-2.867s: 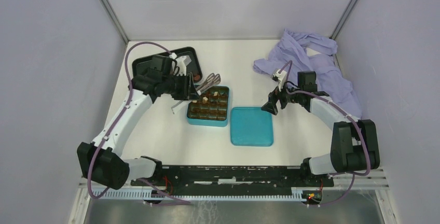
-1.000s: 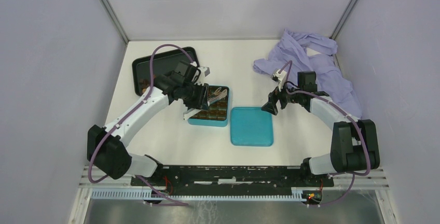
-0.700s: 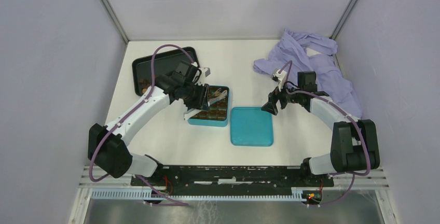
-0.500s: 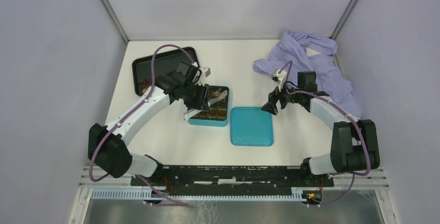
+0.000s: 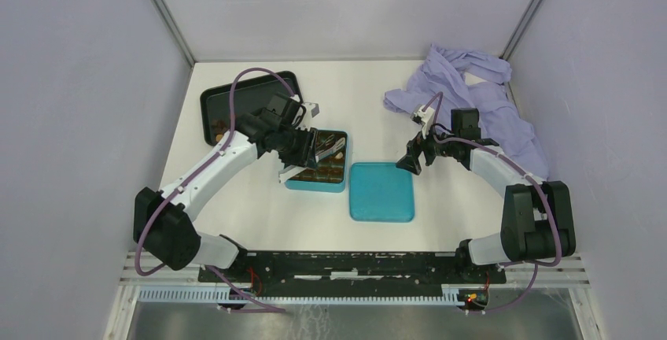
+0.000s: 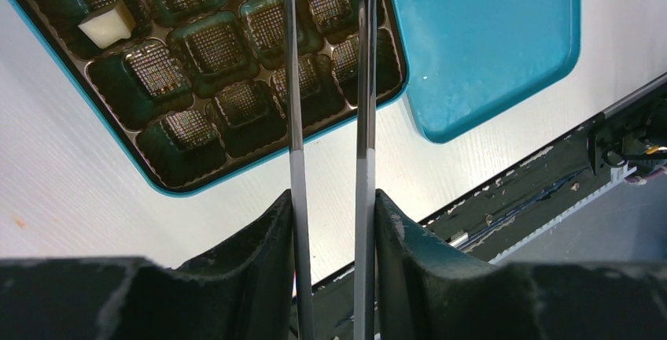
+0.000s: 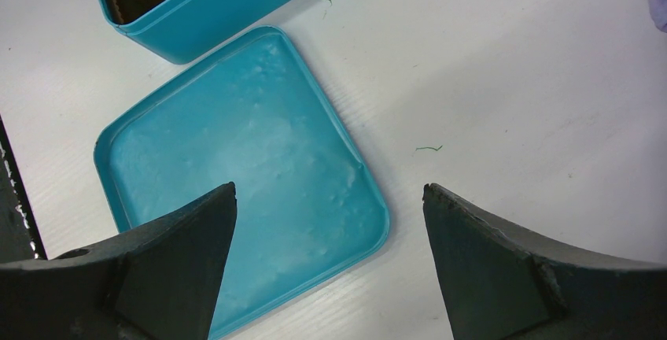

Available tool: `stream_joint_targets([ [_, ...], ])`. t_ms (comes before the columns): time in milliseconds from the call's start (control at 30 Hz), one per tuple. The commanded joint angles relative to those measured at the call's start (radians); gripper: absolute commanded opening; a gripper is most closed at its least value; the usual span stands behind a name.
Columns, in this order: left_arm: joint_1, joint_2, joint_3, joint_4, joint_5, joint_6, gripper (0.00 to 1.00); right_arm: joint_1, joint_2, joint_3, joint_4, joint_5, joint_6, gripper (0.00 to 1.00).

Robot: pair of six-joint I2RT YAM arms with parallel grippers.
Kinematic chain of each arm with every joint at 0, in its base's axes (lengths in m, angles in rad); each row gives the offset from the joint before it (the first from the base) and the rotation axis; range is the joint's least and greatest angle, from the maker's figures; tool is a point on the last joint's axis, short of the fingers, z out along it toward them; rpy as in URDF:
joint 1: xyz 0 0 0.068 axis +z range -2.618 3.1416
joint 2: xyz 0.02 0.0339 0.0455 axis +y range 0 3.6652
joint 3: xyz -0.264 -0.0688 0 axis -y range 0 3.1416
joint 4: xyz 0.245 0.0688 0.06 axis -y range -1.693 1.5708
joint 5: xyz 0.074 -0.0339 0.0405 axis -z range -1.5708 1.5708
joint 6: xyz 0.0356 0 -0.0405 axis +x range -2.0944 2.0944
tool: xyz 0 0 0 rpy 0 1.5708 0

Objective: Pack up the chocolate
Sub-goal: Place the fake chocolate in the packing box, then move the packing box to the center of the board.

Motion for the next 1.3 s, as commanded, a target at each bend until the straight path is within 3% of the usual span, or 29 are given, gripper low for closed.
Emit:
stream_joint_targets([
  [0,-0.006,-0.003,0.033,0.005,-0.005,0.032,0.43,-0.004,0.003,0.036,0.016,-0.024,-0.006,0.94],
  [433,-0.006,-0.043,0.073,0.020,-0.032,0.005,0.40,-0.004,0.000,0.033,0.016,-0.024,-0.007,0.94],
  [1000,-0.004,-0.138,0.097,0.059,-0.198,-0.051,0.36,-0.003,-0.008,0.042,0.038,-0.089,-0.002,0.94],
  [1267,-0.004,-0.152,0.103,0.107,-0.246,-0.096,0.36,0.069,0.053,0.171,0.026,-0.081,-0.045,0.98],
])
